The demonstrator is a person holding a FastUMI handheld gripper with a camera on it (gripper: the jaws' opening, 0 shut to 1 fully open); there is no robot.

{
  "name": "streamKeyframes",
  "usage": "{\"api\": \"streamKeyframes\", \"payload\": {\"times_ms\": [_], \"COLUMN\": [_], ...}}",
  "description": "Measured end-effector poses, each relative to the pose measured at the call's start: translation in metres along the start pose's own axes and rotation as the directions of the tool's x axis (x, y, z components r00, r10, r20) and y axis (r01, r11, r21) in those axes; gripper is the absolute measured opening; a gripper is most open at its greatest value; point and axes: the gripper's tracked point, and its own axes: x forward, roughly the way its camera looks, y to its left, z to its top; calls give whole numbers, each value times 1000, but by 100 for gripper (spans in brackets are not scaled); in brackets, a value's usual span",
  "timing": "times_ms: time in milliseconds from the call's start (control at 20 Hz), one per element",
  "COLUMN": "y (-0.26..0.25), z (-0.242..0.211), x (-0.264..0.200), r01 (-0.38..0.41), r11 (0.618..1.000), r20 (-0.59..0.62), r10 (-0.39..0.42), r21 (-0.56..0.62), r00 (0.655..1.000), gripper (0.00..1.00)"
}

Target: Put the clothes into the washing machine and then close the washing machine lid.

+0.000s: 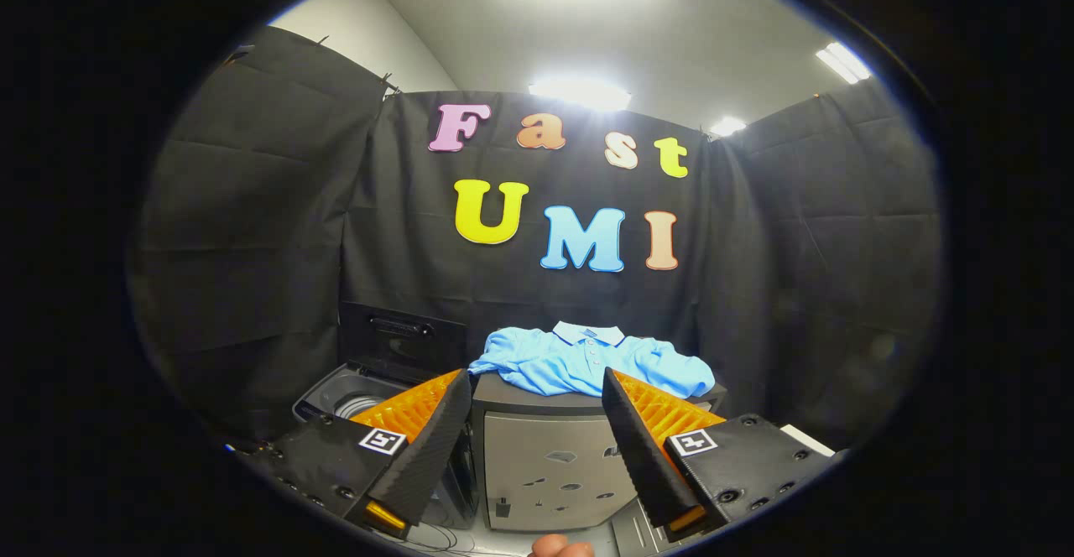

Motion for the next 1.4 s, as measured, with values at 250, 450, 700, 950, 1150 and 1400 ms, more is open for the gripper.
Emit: {"api": "streamKeyframes", "payload": {"times_ms": [250,450,700,950,1150,1400], "y": [0,0,6,12,7,-10], "z": [2,0,4,16,22,36], "x": [6,9,21,44,71,113], "r01": [-4,-10,-44,-80,-90,-90], "r11": [1000,1000,999,997,996,996], "r20": [-1,-8,-12,-6,-42,-109], "r10": [4,10,44,80,91,88], "r21": [-1,-8,-16,-10,16,-8], "r00": [1000,1000,999,997,995,990], "gripper": [98,98,98,98,98,98]}}
